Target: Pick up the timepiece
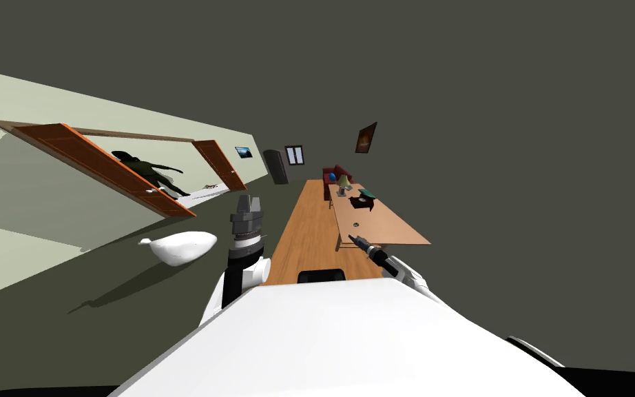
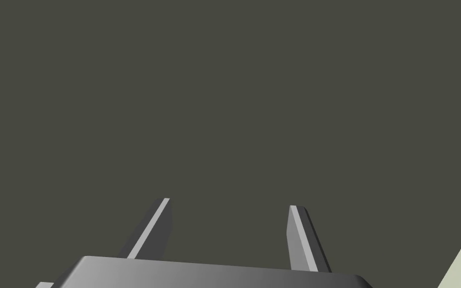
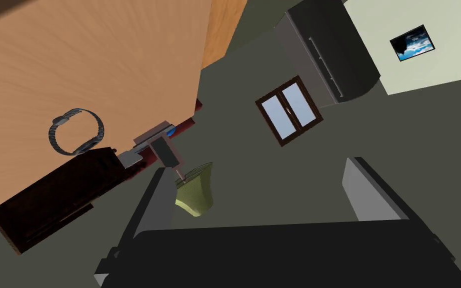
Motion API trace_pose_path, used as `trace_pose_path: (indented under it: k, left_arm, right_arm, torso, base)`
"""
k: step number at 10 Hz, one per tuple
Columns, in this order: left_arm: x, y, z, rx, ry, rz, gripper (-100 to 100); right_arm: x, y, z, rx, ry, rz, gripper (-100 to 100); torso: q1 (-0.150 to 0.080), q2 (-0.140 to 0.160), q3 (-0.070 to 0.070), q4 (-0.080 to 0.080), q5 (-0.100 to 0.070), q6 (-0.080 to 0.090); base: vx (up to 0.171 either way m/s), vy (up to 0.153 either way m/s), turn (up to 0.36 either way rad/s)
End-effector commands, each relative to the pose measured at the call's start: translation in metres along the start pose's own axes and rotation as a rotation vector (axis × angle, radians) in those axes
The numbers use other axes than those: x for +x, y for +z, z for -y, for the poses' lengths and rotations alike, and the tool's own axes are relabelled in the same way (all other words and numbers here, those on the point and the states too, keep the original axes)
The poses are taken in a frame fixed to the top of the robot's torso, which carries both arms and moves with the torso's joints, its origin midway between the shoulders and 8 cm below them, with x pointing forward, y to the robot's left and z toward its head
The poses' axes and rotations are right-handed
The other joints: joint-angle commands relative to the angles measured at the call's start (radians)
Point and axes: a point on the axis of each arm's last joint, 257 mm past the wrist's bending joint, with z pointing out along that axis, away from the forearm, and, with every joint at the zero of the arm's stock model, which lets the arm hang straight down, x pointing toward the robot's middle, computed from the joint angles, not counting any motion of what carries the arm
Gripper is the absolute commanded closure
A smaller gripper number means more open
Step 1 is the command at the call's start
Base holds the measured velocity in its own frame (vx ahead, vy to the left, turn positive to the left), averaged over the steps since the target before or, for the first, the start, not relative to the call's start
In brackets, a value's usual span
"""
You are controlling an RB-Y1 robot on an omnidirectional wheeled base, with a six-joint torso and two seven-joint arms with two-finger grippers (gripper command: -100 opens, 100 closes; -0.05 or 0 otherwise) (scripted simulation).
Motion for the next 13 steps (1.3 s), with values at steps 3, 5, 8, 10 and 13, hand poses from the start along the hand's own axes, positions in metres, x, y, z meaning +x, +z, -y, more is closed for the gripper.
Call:
trace_pose_path:
  k: [3, 5, 8, 10, 13]
  left_arm:
    - [0.000, 0.000, 0.000, 0.000, 0.000, 0.000, 0]
    - [0.000, 0.000, 0.000, 0.000, 0.000, 0.000, 0]
    - [0.000, 0.000, 0.000, 0.000, 0.000, 0.000, 0]
    - [0.000, 0.000, 0.000, 0.000, 0.000, 0.000, 0]
    - [0.000, 0.000, 0.000, 0.000, 0.000, 0.000, 0]
  right_arm:
    - [0.034, -0.020, 0.058, 0.117, -0.105, -0.135, -100]
    - [0.043, -0.030, 0.081, 0.161, -0.146, -0.182, -100]
    - [0.053, -0.053, 0.126, 0.244, -0.226, -0.266, -100]
    - [0.053, -0.054, 0.127, 0.247, -0.226, -0.268, -100]
    - [0.056, -0.080, 0.169, 0.327, -0.300, -0.341, -100]
  torso:
    - [0.000, 0.000, 0.000, 0.000, 0.000, 0.001]
    - [-0.001, -0.001, -0.001, 0.000, 0.000, 0.000]
    - [0.000, 0.002, 0.001, 0.000, 0.000, 0.000]
    - [0.000, 0.000, 0.000, 0.000, 0.000, 0.001]
    - [0.000, 0.001, 0.001, 0.000, 0.000, 0.001]
  base:
    - [0.066, 0.008, 0.109]
    - [0.070, 0.008, 0.140]
    - [0.041, 0.020, 0.094]
    - [0.047, 0.006, 0.020]
    - [0.043, 0.015, 0.102]
